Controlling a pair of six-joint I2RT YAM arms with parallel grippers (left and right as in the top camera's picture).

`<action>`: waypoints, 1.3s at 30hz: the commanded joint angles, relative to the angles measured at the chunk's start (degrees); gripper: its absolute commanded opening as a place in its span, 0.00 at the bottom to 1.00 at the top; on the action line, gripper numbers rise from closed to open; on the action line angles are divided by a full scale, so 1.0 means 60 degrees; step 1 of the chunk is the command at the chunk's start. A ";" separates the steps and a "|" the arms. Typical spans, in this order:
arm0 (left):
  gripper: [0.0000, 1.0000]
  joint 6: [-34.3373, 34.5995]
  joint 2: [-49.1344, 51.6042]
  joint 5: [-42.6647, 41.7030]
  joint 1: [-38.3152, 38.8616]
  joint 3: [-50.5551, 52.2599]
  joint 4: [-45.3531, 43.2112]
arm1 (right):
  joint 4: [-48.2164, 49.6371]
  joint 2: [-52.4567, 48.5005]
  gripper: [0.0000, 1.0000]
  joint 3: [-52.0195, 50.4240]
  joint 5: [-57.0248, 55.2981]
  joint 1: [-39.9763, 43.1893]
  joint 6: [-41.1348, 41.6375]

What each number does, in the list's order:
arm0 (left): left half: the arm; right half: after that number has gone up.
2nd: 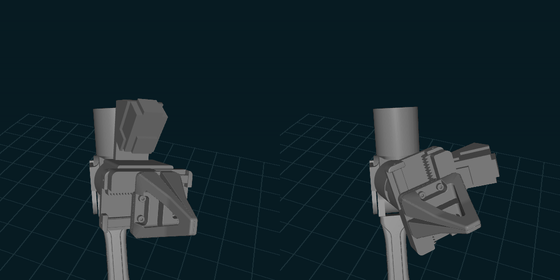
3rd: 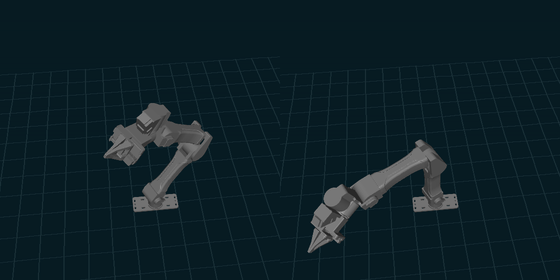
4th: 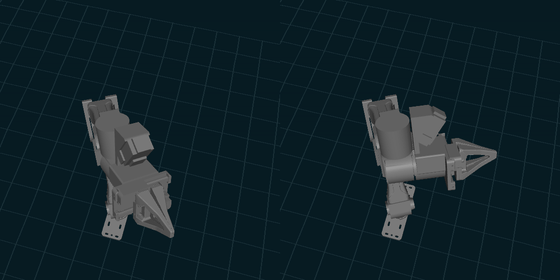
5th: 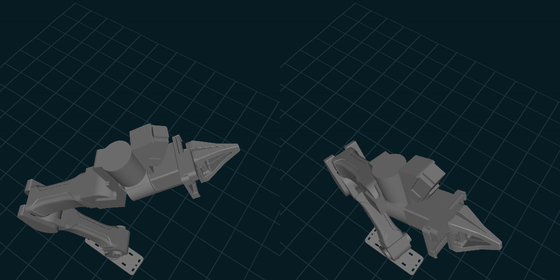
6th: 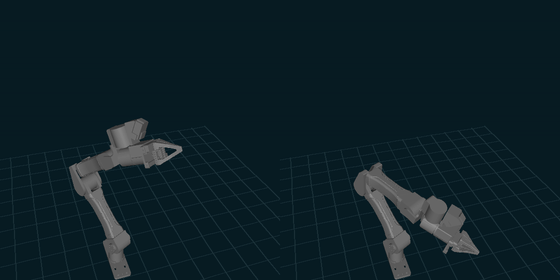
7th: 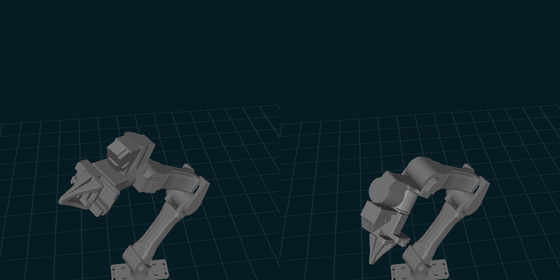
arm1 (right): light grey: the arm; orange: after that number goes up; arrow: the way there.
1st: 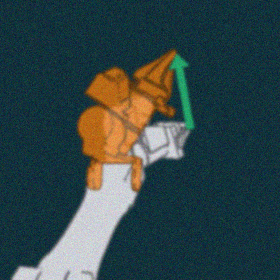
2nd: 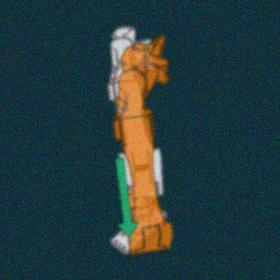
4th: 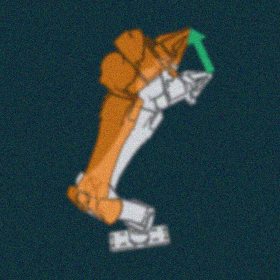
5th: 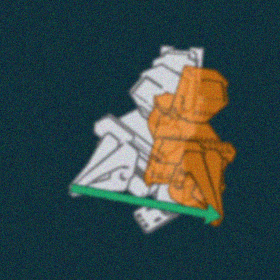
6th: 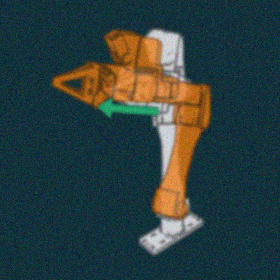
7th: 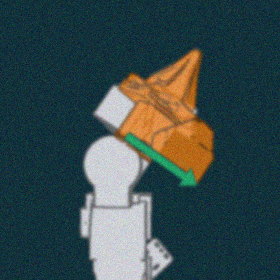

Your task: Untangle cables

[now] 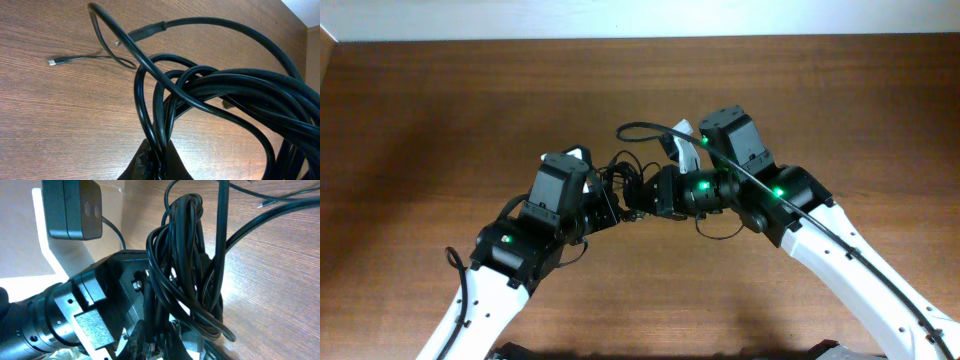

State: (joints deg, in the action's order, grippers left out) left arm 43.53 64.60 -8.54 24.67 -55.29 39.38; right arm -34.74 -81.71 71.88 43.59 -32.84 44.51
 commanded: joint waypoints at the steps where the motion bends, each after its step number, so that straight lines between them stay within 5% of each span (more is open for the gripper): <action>1: 0.00 -0.0339 -0.0025 -0.0109 0.0033 -0.0007 0.0025 | 0.0361 0.0051 0.04 0.0055 0.0459 -0.0091 0.0754; 7: 0.00 -0.0980 -0.0025 -0.0331 0.0033 -0.0007 0.0040 | 0.0117 -0.0219 0.04 0.0055 -0.1738 -0.0087 0.0914; 15: 0.00 -0.2728 -0.0025 -0.3173 0.0033 -0.0007 -0.0874 | -0.0299 -0.1537 0.04 0.0055 -0.3854 -0.0084 0.0878; 16: 0.00 -0.3002 -0.0025 -0.3260 0.0033 -0.0007 -0.0834 | -0.0437 -0.1552 0.08 0.0055 -0.4335 -0.0076 0.0871; 17: 0.00 -0.3209 -0.0025 -0.3187 0.0033 -0.0007 -0.0805 | -0.0426 -0.1523 0.34 0.0069 -0.4342 -0.0076 0.0495; 19: 0.00 -0.3224 -0.0025 -0.2473 0.0033 -0.0007 -0.0659 | -0.0514 -0.1169 0.51 0.0073 -0.4313 -0.0076 -0.0022; 26: 0.00 -0.3238 -0.0025 -0.1861 0.0033 -0.0007 -0.0637 | -0.1960 0.2197 0.70 0.0073 -0.5406 -0.0069 -0.1421; 31: 0.00 -0.3457 -0.0036 -0.2051 0.0033 -0.0007 -0.1067 | -0.3752 0.1293 0.59 0.0000 -0.5832 -0.0087 -0.1636; 39: 0.00 -0.4266 -0.0036 -0.3268 0.0029 -0.0007 -0.1413 | -0.2761 0.0412 0.30 0.0000 -0.5552 -0.0087 -0.2357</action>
State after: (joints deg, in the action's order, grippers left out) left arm 22.15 65.25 -22.57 24.77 -55.07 31.42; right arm -52.21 -79.02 72.03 10.04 -33.43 32.29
